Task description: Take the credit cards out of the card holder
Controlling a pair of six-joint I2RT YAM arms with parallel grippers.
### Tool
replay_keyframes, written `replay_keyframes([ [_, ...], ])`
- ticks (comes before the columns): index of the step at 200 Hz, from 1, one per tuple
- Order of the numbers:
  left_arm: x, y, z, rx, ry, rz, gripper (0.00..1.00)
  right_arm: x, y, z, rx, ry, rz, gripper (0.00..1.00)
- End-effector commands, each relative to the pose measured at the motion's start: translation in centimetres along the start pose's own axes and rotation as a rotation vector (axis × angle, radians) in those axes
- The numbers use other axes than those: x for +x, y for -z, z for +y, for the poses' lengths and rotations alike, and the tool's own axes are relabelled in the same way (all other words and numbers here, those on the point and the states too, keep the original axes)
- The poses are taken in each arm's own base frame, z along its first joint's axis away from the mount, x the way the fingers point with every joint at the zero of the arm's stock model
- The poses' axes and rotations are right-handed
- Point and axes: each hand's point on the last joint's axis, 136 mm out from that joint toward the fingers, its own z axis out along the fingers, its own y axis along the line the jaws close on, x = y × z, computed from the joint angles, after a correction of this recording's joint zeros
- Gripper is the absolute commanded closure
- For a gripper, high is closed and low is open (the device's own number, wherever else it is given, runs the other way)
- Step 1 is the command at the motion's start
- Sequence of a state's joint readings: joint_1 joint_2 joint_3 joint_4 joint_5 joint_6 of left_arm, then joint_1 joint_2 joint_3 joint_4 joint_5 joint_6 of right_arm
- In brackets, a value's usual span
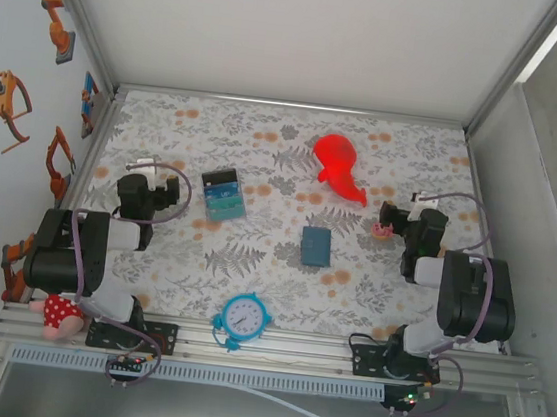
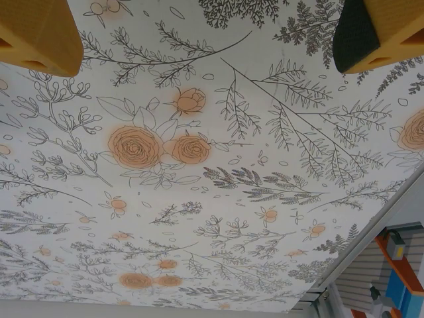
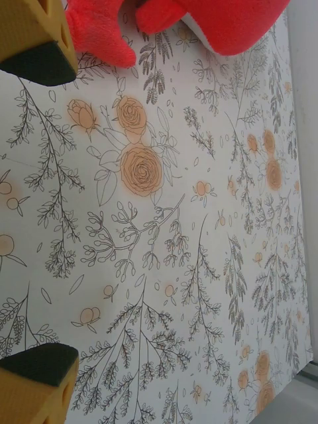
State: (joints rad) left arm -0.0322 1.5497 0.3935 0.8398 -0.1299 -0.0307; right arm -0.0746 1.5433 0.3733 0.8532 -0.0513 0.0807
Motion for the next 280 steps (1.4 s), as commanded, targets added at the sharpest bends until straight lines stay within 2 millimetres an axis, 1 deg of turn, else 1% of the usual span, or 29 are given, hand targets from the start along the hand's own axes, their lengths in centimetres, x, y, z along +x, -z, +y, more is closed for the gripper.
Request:
replay_keyframes([
  [1, -0.82, -0.08, -0.35, 0.016, 0.013, -0.017, 0.03, -0.96, -0.14, -0.41, 0.019, -0.006, -0.028, 0.01],
  [262, -0.85, -0.08, -0.32, 0.017, 0.016, -0.017, 0.03, -1.09, -0.14, -0.36, 0.018, -0.008, -0.029, 0.01],
  [280, -1.11, 0.0, 0.04, 0.0, 0.029, -0.014, 0.03, -1.68, 0.11, -1.2, 0.067, -0.03, -0.028, 0.01],
])
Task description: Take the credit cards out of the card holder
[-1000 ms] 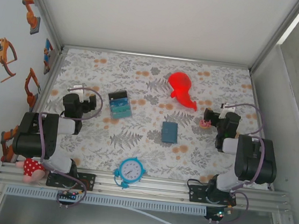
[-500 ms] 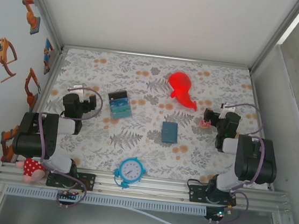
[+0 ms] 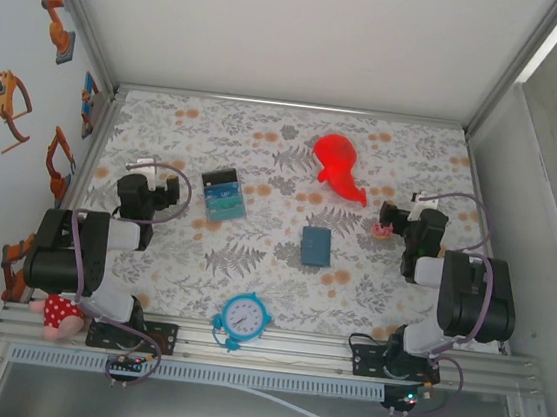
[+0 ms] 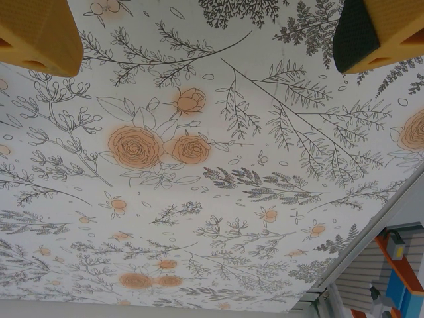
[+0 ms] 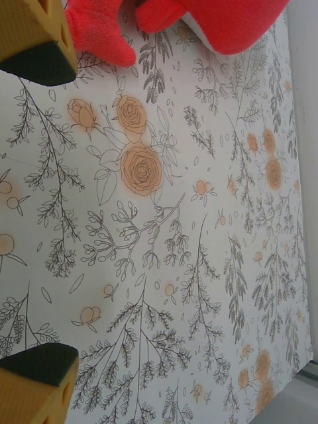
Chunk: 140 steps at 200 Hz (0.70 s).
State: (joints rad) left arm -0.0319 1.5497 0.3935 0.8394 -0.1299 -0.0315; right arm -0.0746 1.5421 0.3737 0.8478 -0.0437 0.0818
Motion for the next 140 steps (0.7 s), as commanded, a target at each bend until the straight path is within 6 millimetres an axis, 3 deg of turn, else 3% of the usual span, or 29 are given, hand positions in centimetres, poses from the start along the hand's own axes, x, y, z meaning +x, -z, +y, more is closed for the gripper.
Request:
replay_keyframes([
  [1, -1.2, 0.0, 0.1, -0.001, 0.029, -0.015, 0.03, -1.8, 0.1, -1.1, 0.062, -0.03, -0.031, 0.01],
  [49, -3.2, 1.7, 1.0, -0.039, 0.046, -0.029, 0.03, -3.2, 1.5, -1.8, 0.105, -0.039, -0.049, 0.01],
  [92, -7.1, 5.0, 2.3, -0.091, 0.158, -0.092, 0.03, -5.1, 3.9, -2.3, 0.151, -0.133, -0.006, 0.01],
  [109, -8.0, 6.4, 2.5, -0.096, 0.227, -0.104, 0.03, -5.2, 4.8, -2.0, 0.146, -0.188, 0.026, 0.01],
  [140, -8.1, 9.0, 2.9, -0.125, 0.308, -0.106, 0.03, -4.3, 6.2, 0.4, 0.146, -0.172, 0.134, 0.01],
])
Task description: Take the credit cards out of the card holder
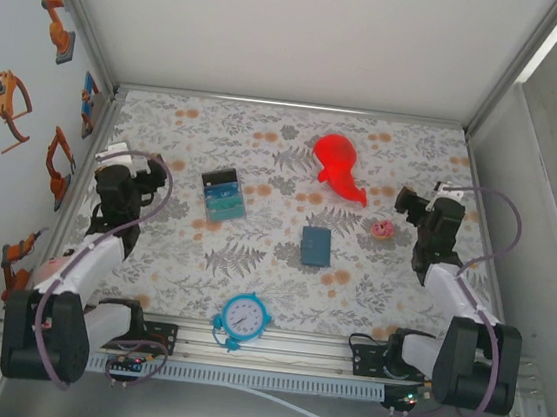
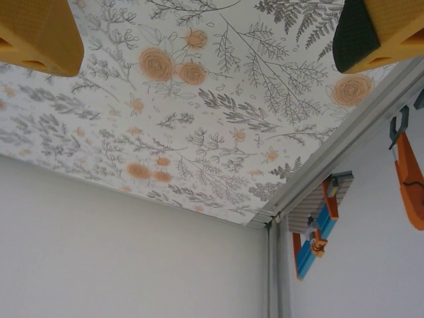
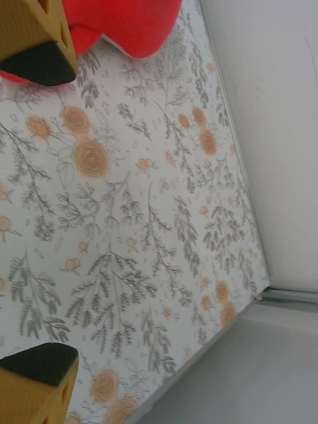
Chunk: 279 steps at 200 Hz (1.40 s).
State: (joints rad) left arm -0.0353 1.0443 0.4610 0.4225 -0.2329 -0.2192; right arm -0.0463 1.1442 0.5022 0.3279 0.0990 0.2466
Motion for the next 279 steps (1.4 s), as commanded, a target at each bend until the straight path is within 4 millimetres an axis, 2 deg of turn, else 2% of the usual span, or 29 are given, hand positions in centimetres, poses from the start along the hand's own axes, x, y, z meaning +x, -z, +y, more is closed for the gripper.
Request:
replay_keyframes([
  [1, 0.8, 1.6, 0.9, -0.059, 0.089, 0.056, 0.03, 2.6, 1.3, 0.8, 0.046, -0.008, 0.155, 0.01],
  [37, 1.4, 4.5, 1.6, -0.105, 0.154, 0.079, 0.03, 4.5, 3.8, 5.0, 0.048, 0.069, 0.271, 0.0],
  [64, 2.1, 5.9, 1.5, -0.088, 0.229, 0.088, 0.03, 6.4, 5.7, 7.9, 0.043, 0.099, 0.354, 0.01],
  [100, 2.8, 7.1, 1.0, -0.037, 0.294, 0.125, 0.03, 8.8, 8.2, 11.7, 0.014, 0.163, 0.481, 0.11],
  [136, 3.2, 7.9, 1.0, -0.022, 0.322, 0.127, 0.03, 11.5, 9.8, 15.3, -0.007, 0.25, 0.605, 0.29],
  [170, 3.3, 8.2, 1.3, -0.033, 0.339, 0.123, 0.03, 14.0, 10.5, 18.5, -0.09, 0.244, 0.713, 0.3],
  [196, 3.6, 8.1, 1.4, -0.043, 0.324, 0.151, 0.03, 15.1, 10.7, 19.5, -0.13, 0.215, 0.766, 0.26],
  [237, 4.3, 7.6, 1.1, -0.046, 0.325, 0.189, 0.03, 16.6, 10.5, 19.3, -0.099, 0.265, 0.829, 0.16],
  [262, 4.4, 7.3, 0.7, -0.028, 0.331, 0.193, 0.03, 17.8, 10.3, 19.9, -0.117, 0.28, 0.867, 0.07],
  [268, 4.4, 7.3, 0.7, -0.028, 0.331, 0.193, 0.03, 18.0, 10.2, 19.9, -0.118, 0.282, 0.874, 0.01],
  [279, 4.4, 7.2, 0.7, -0.028, 0.331, 0.192, 0.03, 18.4, 10.0, 20.1, -0.121, 0.286, 0.882, 0.01],
])
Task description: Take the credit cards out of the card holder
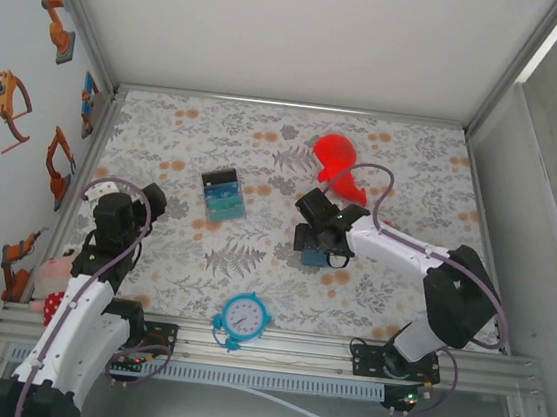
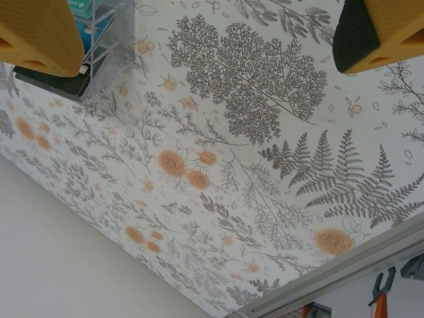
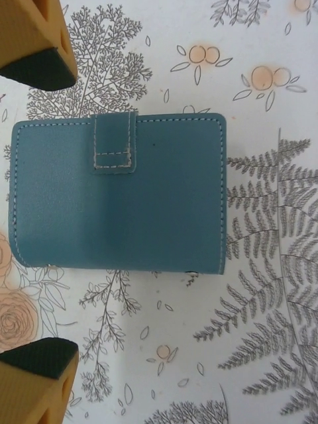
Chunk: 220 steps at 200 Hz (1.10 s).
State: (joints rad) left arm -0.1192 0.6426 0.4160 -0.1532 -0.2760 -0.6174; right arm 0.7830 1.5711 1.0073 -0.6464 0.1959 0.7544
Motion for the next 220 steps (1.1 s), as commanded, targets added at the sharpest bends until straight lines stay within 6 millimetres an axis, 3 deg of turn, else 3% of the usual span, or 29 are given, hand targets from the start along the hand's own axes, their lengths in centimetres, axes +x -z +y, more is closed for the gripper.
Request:
replay_keyframes([
  [1, -0.4, 0.0, -0.6, 0.025, 0.017, -0.005, 0.03, 0.1, -0.3, 0.8, -0.017, 0.013, 0.028, 0.01],
  [77, -0.3, -0.1, -0.8, 0.033, 0.013, -0.001, 0.03, 1.0, -3.2, 1.8, -0.034, 0.038, 0.1, 0.01],
  [120, 0.0, -0.1, -0.6, 0.02, 0.016, 0.016, 0.03, 1.5, -4.4, 1.2, -0.047, 0.017, 0.121, 0.05],
  [169, -0.3, -0.1, -0.9, 0.024, 0.024, 0.02, 0.03, 2.2, -4.9, 0.2, -0.013, 0.041, 0.135, 0.16],
  [220, -0.8, 0.0, -1.6, 0.042, 0.046, 0.022, 0.03, 1.8, -4.2, 0.8, -0.07, 0.074, 0.097, 0.34],
])
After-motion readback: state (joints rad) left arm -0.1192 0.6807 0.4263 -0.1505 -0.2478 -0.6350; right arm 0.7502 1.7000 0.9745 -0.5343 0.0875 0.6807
